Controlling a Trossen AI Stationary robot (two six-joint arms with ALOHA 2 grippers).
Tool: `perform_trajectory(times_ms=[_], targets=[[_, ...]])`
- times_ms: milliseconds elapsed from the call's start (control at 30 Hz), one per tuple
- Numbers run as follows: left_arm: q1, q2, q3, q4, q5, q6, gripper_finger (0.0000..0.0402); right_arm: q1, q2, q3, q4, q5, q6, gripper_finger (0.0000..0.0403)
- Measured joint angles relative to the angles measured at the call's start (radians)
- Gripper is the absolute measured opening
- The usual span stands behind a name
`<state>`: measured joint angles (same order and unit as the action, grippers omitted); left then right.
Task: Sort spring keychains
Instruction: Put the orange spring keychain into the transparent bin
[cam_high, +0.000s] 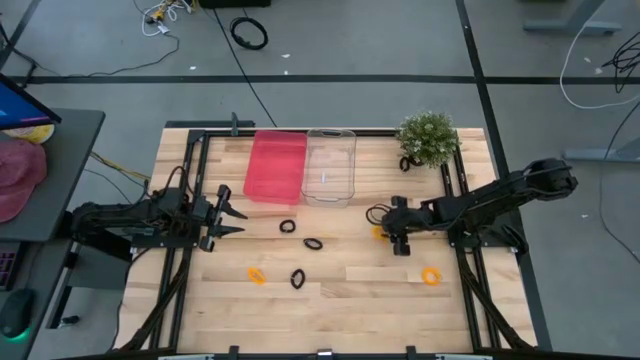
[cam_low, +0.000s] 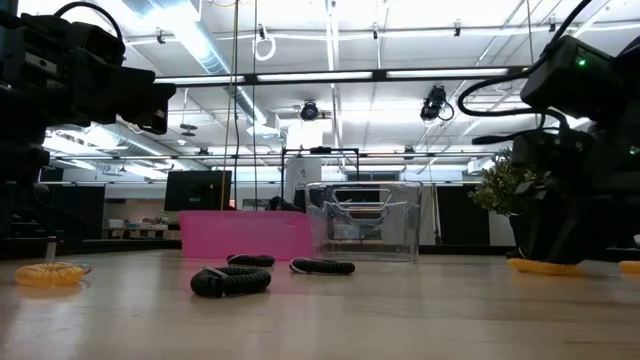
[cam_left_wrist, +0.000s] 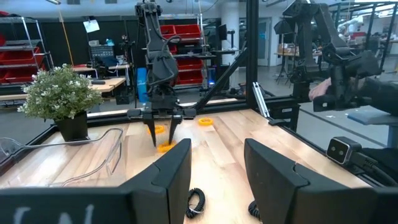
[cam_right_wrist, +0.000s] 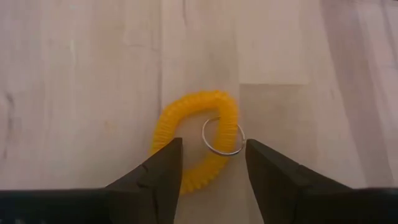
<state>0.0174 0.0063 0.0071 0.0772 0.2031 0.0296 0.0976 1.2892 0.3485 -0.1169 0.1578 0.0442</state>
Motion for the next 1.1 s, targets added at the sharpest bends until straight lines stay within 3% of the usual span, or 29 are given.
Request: perform_trajectory(times_ms=[167,267,433,500,700,800,967,1100], targets=[[0.000,0.000,0.000,0.000,0.000,0.000,0.0154,-0.012,0.000,0.000,-0.003,-0.002,0.000,0.0177],[0.000,0.000,0.000,0.000,0.000,0.000,0.0154,-0.013,0.001,0.000,-0.003,-0.029,-0.001,0.0154],[0.000,0.000,0.000,0.000,0.000,0.000,0.0154,-0.013,0.002,-0.001,-0.001,-0.067,0.018,0.0042],[0.000,0.000,0.000,0.000,0.000,0.000,0.0154,-0.020,0.001,-0.002,-0.001,-0.088,-0.003,0.0018],[0.000,0.000,0.000,0.000,0.000,0.000,0.0154,-0.022,0.005,0.025,0.016,-0.074,-0.077,0.0011],[0.000,0.000,0.000,0.000,0.000,0.000,0.0154,-0.023,0.006,0.067,0.052,0.010,-0.153,0.0009],[0.000,0.000,0.000,-0.001,0.000,0.000,0.0154,-0.023,0.005,0.115,0.257,0.142,-0.214,0.0009],[0.000,0.000,0.000,0.000,0.000,0.000,0.0154,-0.023,0.005,0.123,0.508,0.167,-0.237,0.0009]])
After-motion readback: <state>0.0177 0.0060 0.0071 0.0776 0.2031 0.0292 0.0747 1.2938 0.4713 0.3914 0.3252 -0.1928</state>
